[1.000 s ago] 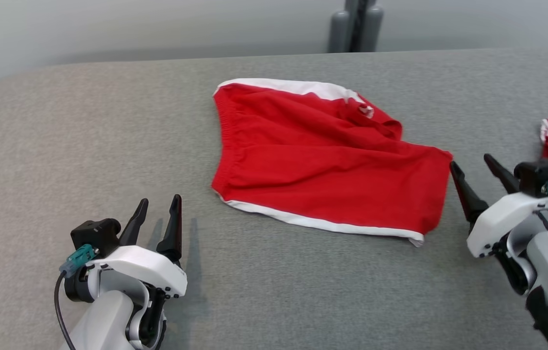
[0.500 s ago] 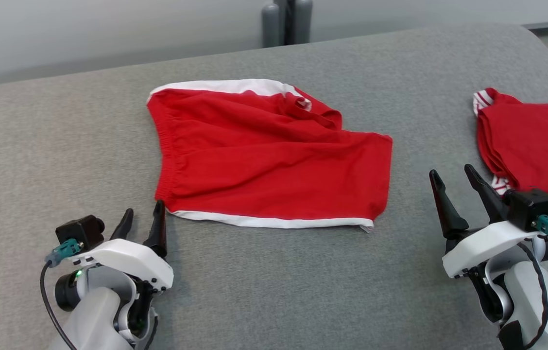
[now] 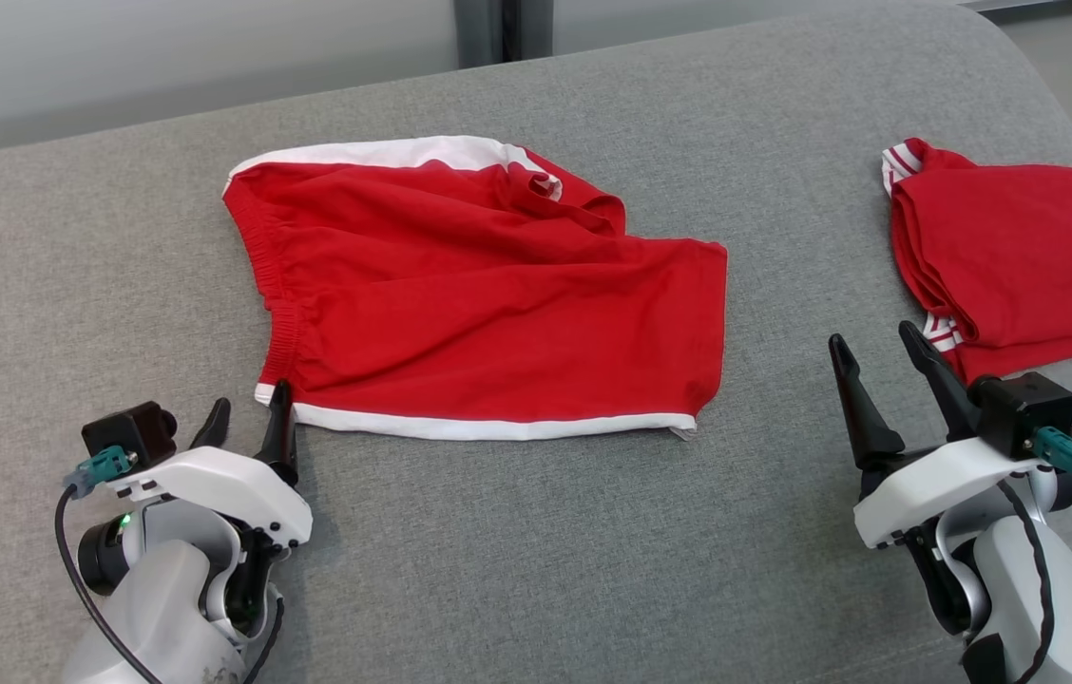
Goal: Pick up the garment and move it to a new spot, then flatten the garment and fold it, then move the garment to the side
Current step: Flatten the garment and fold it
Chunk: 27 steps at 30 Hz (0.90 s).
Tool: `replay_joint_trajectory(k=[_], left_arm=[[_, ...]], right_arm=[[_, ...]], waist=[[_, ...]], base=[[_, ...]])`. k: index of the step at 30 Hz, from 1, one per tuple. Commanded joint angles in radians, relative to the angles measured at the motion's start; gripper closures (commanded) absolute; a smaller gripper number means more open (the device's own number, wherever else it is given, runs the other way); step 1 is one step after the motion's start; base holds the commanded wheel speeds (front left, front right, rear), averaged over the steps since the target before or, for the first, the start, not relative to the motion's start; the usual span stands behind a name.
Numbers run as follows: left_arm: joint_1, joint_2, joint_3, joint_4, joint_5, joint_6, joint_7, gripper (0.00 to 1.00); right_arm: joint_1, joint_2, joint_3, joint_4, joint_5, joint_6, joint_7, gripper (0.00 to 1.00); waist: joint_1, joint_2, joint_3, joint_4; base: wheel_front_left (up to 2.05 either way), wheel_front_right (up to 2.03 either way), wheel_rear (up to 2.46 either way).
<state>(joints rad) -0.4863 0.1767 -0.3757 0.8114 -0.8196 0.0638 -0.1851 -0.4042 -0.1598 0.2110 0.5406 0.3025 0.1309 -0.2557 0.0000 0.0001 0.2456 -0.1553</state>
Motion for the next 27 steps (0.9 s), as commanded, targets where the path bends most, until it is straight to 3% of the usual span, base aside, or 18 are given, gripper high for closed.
replay_joint_trajectory(k=[1,3,4,5,6,15,21,27], left_arm=[[-0.007,-0.001,-0.004,0.016,-0.005,-0.004,0.005,0.00],[-0.011,-0.004,-0.012,0.033,-0.002,-0.012,0.015,0.00],[-0.012,-0.007,-0.016,0.041,-0.003,-0.014,0.021,0.08],[-0.014,-0.010,-0.021,0.048,-0.002,-0.020,0.027,0.72],[-0.016,-0.013,-0.025,0.052,-0.002,-0.023,0.028,1.00],[-0.040,-0.010,-0.008,0.023,-0.007,-0.062,-0.041,1.00],[-0.039,-0.015,0.007,-0.051,0.013,-0.056,-0.071,1.00],[-0.020,-0.022,-0.006,-0.087,0.023,-0.051,-0.072,1.00]], right_arm=[[0.009,0.001,-0.001,-0.005,-0.005,0.000,0.002,0.00],[0.012,0.006,0.000,-0.011,-0.010,0.000,0.004,0.00],[0.015,0.010,0.003,-0.016,-0.008,0.000,0.005,0.00],[0.021,0.017,0.009,-0.020,0.001,0.000,0.008,0.00],[0.027,0.023,0.018,-0.025,0.012,0.000,0.009,0.00],[0.073,0.041,0.116,-0.057,0.180,0.000,0.065,0.00],[0.078,0.023,0.234,-0.029,0.160,0.000,0.072,0.00],[0.081,0.051,0.259,0.019,0.240,0.000,0.112,0.00]], waist=[[0.0000,-0.0001,0.002,-0.003],[0.0000,-0.0001,0.003,-0.007],[0.0000,-0.0001,0.003,-0.008],[0.0000,-0.0001,0.004,-0.008],[0.0000,-0.0001,0.004,-0.008],[0.0000,-0.0001,-0.003,0.018],[0.0000,-0.0001,-0.012,0.065],[0.0000,-0.0001,-0.019,0.092]], base=[[0.00,0.00,0.00],[0.00,0.00,0.00],[0.00,0.00,0.00],[0.00,0.00,0.00],[0.00,0.00,0.00],[0.00,0.00,0.00],[0.00,0.00,0.00],[0.00,0.00,0.00]])
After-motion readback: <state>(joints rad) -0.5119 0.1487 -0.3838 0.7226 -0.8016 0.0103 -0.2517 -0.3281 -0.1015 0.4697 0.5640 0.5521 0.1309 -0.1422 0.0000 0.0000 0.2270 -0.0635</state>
